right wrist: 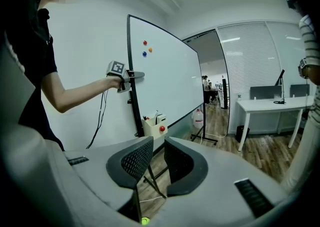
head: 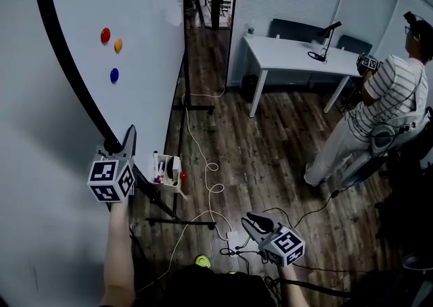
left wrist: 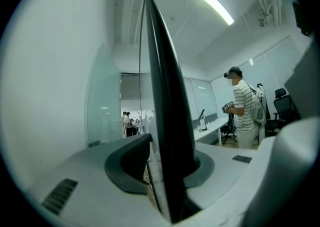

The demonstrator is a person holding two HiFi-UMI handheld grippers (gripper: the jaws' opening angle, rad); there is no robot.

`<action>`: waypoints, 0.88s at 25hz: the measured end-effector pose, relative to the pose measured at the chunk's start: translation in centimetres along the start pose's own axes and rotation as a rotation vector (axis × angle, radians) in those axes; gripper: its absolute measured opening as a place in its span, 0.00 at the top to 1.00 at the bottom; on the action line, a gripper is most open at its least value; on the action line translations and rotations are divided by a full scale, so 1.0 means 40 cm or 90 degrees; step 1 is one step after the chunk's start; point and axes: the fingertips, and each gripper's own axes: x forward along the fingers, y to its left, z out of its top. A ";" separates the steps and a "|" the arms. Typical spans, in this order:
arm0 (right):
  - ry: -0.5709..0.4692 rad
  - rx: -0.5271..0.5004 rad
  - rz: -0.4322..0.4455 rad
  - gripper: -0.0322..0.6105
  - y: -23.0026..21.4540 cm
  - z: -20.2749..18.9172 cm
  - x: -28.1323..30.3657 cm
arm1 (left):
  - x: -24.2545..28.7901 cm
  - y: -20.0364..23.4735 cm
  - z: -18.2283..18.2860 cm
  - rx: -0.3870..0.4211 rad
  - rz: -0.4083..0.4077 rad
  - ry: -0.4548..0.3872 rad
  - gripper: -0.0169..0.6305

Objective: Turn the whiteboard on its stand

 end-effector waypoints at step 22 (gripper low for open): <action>0.011 -0.005 0.037 0.85 0.089 -0.019 0.007 | 0.156 0.040 -0.006 0.015 0.010 0.024 0.81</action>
